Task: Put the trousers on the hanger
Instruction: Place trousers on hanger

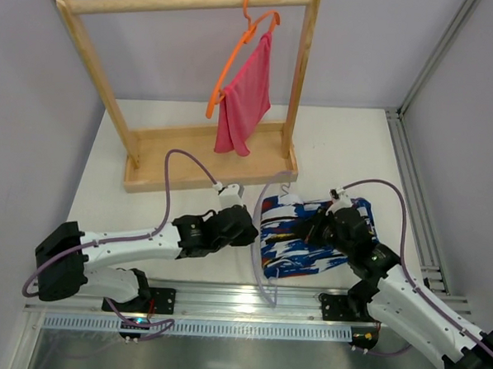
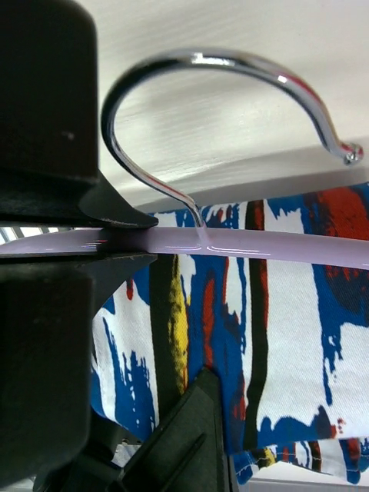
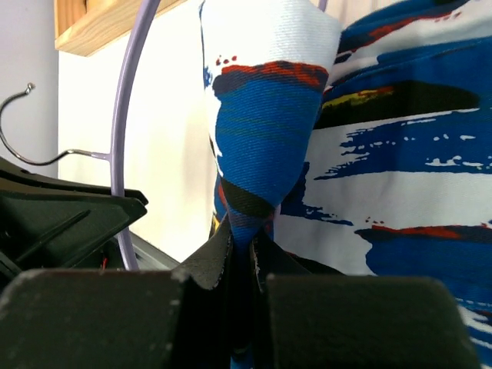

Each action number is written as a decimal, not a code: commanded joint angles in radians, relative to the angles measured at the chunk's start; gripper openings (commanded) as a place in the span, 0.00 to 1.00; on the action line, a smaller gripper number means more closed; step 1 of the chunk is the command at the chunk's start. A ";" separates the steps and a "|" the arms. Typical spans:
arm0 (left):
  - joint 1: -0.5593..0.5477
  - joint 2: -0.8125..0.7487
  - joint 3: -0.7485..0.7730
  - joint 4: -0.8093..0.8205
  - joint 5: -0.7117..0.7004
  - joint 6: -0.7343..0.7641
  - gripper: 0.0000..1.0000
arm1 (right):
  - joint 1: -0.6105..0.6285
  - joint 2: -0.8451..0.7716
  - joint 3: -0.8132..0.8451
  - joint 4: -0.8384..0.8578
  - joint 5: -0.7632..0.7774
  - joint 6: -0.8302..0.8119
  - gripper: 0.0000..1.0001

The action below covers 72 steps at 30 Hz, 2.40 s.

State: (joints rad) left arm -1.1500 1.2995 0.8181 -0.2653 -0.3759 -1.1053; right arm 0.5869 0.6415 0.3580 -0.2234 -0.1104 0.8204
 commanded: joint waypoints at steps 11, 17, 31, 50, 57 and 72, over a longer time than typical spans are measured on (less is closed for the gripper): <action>-0.004 -0.057 -0.007 -0.155 -0.095 -0.103 0.00 | 0.016 -0.114 0.124 -0.285 0.395 -0.069 0.04; -0.002 -0.132 -0.080 -0.143 -0.150 -0.133 0.00 | 0.059 -0.068 0.013 -0.047 0.233 0.006 0.04; 0.006 -0.460 -0.183 -0.159 -0.219 -0.016 0.00 | 0.438 0.334 0.242 0.217 0.462 0.106 0.04; 0.006 -0.307 -0.306 0.402 0.086 0.107 0.32 | 0.447 0.308 0.145 0.269 0.488 0.126 0.04; 0.004 -0.256 -0.306 0.405 0.126 0.110 0.38 | 0.449 0.256 0.082 0.260 0.505 0.134 0.04; 0.042 -0.525 -0.299 -0.100 0.009 0.128 0.71 | 0.449 0.103 -0.099 0.248 0.531 0.126 0.04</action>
State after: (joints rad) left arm -1.1313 0.8398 0.5632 -0.2836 -0.3626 -0.9684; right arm 1.0321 0.7719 0.2974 -0.0242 0.3698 0.9451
